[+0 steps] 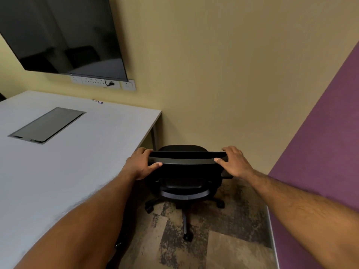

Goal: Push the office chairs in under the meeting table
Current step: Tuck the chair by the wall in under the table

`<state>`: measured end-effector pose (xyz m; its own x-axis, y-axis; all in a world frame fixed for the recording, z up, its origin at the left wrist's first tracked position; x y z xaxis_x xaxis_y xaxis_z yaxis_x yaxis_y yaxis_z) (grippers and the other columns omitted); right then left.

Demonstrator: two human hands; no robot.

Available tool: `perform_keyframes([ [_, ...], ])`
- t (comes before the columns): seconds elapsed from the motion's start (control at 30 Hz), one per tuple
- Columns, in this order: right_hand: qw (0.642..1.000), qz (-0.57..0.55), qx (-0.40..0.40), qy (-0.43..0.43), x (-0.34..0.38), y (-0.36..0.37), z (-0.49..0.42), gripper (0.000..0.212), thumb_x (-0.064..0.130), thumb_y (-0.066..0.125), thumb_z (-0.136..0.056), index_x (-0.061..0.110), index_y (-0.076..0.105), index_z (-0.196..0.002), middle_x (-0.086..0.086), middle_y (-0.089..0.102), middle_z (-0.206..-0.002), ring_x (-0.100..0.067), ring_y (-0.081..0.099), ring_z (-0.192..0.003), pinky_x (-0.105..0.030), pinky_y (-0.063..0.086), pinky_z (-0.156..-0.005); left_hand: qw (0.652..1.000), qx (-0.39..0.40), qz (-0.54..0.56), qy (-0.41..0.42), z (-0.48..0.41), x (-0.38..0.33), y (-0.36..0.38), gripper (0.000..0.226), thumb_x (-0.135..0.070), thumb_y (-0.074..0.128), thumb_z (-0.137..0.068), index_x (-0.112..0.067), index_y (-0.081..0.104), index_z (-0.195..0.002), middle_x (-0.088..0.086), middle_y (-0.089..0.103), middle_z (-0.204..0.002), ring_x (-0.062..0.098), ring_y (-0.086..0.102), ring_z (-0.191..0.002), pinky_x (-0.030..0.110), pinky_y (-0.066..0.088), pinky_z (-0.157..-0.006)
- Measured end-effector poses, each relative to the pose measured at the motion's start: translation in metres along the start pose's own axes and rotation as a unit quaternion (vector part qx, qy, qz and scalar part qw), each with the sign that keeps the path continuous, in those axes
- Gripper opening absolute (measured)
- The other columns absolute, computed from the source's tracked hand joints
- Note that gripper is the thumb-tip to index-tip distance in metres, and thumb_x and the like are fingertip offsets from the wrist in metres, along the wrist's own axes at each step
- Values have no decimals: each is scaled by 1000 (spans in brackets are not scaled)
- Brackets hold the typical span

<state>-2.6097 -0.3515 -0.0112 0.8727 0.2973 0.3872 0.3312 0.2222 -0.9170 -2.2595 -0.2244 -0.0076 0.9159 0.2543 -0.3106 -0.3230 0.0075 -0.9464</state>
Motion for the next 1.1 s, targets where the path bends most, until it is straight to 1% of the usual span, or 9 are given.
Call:
perform_keyframes([
  [0.1, 999, -29, -8, 30, -6, 8, -19, 73, 63, 50, -95, 19, 37, -152, -10, 29, -160, -33, 24, -148, -48, 29, -118, 1000, 13, -18, -16, -14, 4, 6, 91, -84, 44, -82, -26, 36, -152, 7, 33, -157, 30, 35, -142, 56, 37, -113],
  [0.23, 1000, -7, -6, 14, -7, 14, -49, 75, 70, 46, -92, 24, 39, -151, -10, 28, -163, -32, 23, -150, -49, 27, -117, 998, 42, -41, -32, -37, 4, 9, 101, -92, 32, -78, -27, 32, -155, 7, 26, -163, 30, 25, -148, 58, 28, -117],
  [0.37, 1000, 15, 20, 19, 0, 21, -73, 84, 85, 34, -85, 28, 45, -146, -5, 42, -153, -32, 37, -141, -56, 38, -108, 997, 47, -59, -33, -54, 0, 7, 118, -99, 15, -65, -26, 32, -156, 5, 27, -164, 27, 20, -151, 57, 20, -120],
  [0.47, 998, 63, 20, 22, 3, 27, -76, 100, 96, 19, -75, 28, 52, -140, -4, 58, -137, -32, 55, -124, -52, 46, -98, 995, 48, -78, -27, -60, 2, 13, 120, -101, 8, -64, -26, 38, -153, 3, 35, -161, 24, 25, -150, 55, 18, -119],
  [0.53, 997, 71, 6, 7, 2, 29, -74, 108, 102, 8, -65, 30, 65, -123, 0, 68, -118, -29, 62, -109, -47, 50, -92, 995, 42, -87, -26, -61, 4, 22, 119, -102, 3, -64, -28, 47, -147, 2, 46, -152, 24, 34, -144, 53, 22, -116],
  [0.6, 996, 89, 9, -12, 3, 29, -69, 108, 104, 6, -60, 35, 71, -112, 4, 70, -108, -26, 63, -104, -44, 50, -88, 995, 39, -89, -28, -58, 6, 27, 117, -102, 2, -64, -29, 54, -139, 1, 55, -141, 23, 43, -134, 50, 27, -112],
  [0.7, 993, 116, 20, -32, 8, 32, -61, 102, 103, 13, -62, 39, 68, -118, 6, 69, -114, -25, 61, -110, -44, 46, -88, 996, 33, -78, -36, -50, 10, 29, 117, -104, 3, -62, -28, 57, -134, 0, 57, -134, 22, 45, -128, 48, 31, -111],
  [0.9, 991, 129, -10, -41, 9, 30, -52, 105, 104, 8, -62, 39, 71, -116, 6, 70, -109, -24, 62, -108, -45, 45, -90, 996, 34, -64, -59, -31, -1, 27, 113, -101, 11, -64, -26, 56, -135, 0, 53, -138, 21, 42, -131, 48, 37, -108],
  [1.1, 988, 139, 7, -69, 3, 26, -51, 106, 103, 6, -62, 41, 69, -120, 8, 70, -113, -23, 62, -109, -47, 45, -94, 993, -1, -93, -68, -6, -9, 33, 108, -101, 3, -65, -30, 61, -122, -5, 57, -125, 19, 45, -127, 59, 20, -112],
])
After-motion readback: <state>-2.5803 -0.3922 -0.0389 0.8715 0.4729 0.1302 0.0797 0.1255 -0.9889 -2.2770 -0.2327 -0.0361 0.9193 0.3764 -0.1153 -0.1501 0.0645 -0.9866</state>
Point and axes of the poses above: each hand's wrist, its own z-axis away from the middle knuckle, its own y-axis out of the palm, x = y × z, the point moved 3 cm from there along -z, towards the middle knuckle
